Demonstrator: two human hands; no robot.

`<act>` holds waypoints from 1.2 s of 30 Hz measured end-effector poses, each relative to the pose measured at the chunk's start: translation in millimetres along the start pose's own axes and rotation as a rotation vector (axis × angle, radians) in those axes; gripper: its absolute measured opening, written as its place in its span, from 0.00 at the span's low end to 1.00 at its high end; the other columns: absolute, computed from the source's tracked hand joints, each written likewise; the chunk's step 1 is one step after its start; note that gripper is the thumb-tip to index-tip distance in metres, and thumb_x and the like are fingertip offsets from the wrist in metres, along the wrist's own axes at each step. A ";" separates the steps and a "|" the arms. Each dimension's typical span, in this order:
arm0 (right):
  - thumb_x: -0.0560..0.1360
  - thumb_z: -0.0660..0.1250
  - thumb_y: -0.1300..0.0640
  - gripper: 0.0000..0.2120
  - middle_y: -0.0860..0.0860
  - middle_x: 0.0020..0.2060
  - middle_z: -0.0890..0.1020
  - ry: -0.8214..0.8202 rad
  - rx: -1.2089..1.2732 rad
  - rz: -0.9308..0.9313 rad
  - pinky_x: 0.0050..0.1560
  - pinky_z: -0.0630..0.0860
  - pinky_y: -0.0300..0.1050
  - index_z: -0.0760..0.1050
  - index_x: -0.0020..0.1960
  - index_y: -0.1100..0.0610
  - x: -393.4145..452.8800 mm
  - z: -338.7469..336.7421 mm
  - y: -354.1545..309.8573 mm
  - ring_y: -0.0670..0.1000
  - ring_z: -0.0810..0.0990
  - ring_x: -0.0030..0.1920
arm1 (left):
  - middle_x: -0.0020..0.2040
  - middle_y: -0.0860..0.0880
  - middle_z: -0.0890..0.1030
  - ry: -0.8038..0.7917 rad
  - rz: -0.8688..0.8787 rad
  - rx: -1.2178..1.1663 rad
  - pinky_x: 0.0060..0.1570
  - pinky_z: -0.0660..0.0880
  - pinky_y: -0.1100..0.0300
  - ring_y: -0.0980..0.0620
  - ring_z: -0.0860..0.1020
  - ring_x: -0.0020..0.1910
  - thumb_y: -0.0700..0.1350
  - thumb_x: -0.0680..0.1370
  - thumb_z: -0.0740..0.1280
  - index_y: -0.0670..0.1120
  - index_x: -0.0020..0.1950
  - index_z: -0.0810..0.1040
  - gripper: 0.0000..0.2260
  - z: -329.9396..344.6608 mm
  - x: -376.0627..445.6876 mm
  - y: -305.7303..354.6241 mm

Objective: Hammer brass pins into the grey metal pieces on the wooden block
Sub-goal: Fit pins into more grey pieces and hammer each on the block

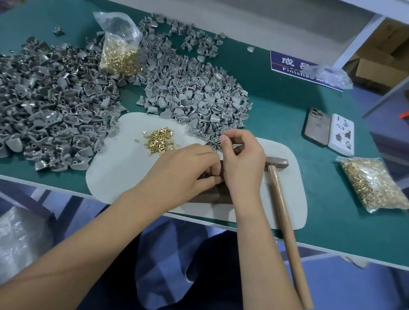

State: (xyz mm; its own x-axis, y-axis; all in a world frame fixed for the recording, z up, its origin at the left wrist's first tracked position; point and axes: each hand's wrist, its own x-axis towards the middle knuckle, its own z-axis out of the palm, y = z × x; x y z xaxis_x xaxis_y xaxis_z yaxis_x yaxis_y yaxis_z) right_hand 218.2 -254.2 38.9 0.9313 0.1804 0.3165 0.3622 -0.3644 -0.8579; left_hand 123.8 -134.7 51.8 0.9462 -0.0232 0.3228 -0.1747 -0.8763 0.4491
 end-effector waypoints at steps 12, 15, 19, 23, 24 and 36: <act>0.79 0.69 0.63 0.09 0.42 0.47 0.86 -0.120 0.051 0.058 0.56 0.75 0.33 0.85 0.52 0.51 -14.9 -27.8 -9.0 0.38 0.82 0.51 | 0.51 0.58 0.78 0.163 -0.247 -0.365 0.48 0.67 0.72 0.59 0.76 0.51 0.48 0.74 0.76 0.55 0.58 0.76 0.16 11.2 -28.2 -14.8; 0.78 0.71 0.61 0.09 0.41 0.46 0.87 -0.163 0.036 0.027 0.54 0.75 0.33 0.85 0.51 0.48 -24.7 -40.8 -8.3 0.38 0.82 0.50 | 0.48 0.57 0.78 0.154 -0.243 -0.331 0.46 0.67 0.72 0.60 0.76 0.48 0.45 0.73 0.77 0.52 0.54 0.81 0.11 7.5 -27.0 -17.6; 0.76 0.75 0.60 0.07 0.46 0.45 0.82 -0.243 -0.087 -0.110 0.54 0.70 0.38 0.86 0.50 0.49 -35.1 -43.4 -8.1 0.46 0.77 0.50 | 0.44 0.55 0.78 0.113 -0.224 -0.304 0.45 0.69 0.67 0.58 0.76 0.46 0.42 0.73 0.76 0.51 0.50 0.84 0.08 1.5 -20.9 -17.4; 0.74 0.76 0.58 0.07 0.47 0.44 0.78 -0.329 -0.241 -0.130 0.59 0.69 0.44 0.87 0.49 0.48 -39.8 -33.5 -9.7 0.51 0.72 0.53 | 0.43 0.55 0.78 0.087 -0.227 -0.305 0.45 0.70 0.63 0.57 0.75 0.46 0.42 0.73 0.75 0.51 0.47 0.85 0.05 0.8 -17.8 -20.0; 0.74 0.76 0.57 0.07 0.47 0.43 0.79 -0.331 -0.265 -0.128 0.59 0.70 0.48 0.87 0.49 0.47 -40.2 -32.2 -9.8 0.51 0.73 0.53 | 0.43 0.55 0.78 0.082 -0.231 -0.310 0.46 0.70 0.62 0.57 0.75 0.46 0.43 0.73 0.75 0.51 0.47 0.85 0.05 1.3 -17.4 -20.6; 0.74 0.75 0.58 0.05 0.43 0.42 0.82 -0.301 -0.217 -0.082 0.54 0.77 0.55 0.85 0.45 0.47 -39.5 -27.8 -6.1 0.49 0.80 0.48 | 0.44 0.56 0.76 0.123 -0.279 -0.364 0.47 0.68 0.68 0.59 0.75 0.48 0.40 0.72 0.74 0.52 0.45 0.84 0.07 8.1 -19.5 -17.1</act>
State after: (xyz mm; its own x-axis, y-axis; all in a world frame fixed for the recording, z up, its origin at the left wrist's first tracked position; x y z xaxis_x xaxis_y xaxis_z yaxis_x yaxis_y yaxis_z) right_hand 180.4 -284.5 42.8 0.8574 0.4652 0.2200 0.4649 -0.5170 -0.7187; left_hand 110.5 -123.1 31.1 0.9351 0.2653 0.2351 -0.0236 -0.6151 0.7881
